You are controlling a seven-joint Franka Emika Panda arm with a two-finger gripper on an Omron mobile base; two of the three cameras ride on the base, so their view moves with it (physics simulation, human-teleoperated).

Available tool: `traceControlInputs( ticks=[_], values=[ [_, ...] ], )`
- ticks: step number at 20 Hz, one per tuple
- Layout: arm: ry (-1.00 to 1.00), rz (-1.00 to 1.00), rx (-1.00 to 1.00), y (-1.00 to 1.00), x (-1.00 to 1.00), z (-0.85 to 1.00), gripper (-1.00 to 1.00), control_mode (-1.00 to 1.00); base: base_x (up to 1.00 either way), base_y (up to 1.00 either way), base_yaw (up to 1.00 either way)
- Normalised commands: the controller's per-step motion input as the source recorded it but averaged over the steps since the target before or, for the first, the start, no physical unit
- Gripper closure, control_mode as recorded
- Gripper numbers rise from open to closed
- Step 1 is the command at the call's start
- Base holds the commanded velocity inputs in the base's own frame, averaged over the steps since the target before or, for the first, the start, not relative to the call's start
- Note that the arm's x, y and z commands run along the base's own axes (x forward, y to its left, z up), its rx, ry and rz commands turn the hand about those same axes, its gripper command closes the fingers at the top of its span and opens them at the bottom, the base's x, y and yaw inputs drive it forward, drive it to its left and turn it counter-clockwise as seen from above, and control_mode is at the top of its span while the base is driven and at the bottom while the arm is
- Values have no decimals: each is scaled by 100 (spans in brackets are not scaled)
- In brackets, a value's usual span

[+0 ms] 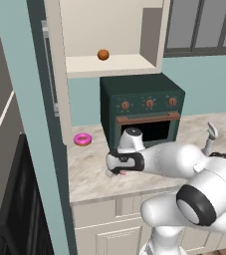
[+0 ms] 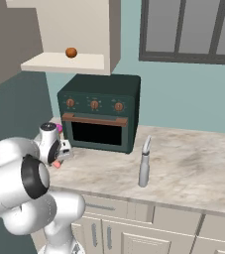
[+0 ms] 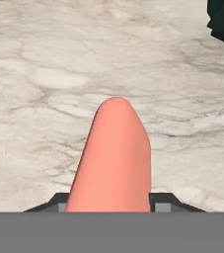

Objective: Pick the spray and bar soap from the cabinet and place them on the counter.

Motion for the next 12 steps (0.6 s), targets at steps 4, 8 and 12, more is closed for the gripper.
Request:
traceControlInputs(
  ticks=[4, 8, 12],
  values=[
    [1, 0, -1, 1, 3, -25, 100, -100, 0, 0, 0],
    [0, 0, 0, 0, 0, -25, 100, -100, 0, 0, 0],
    [1, 0, 0, 0, 0, -33, 100, -100, 0, 0, 0]
  ],
)
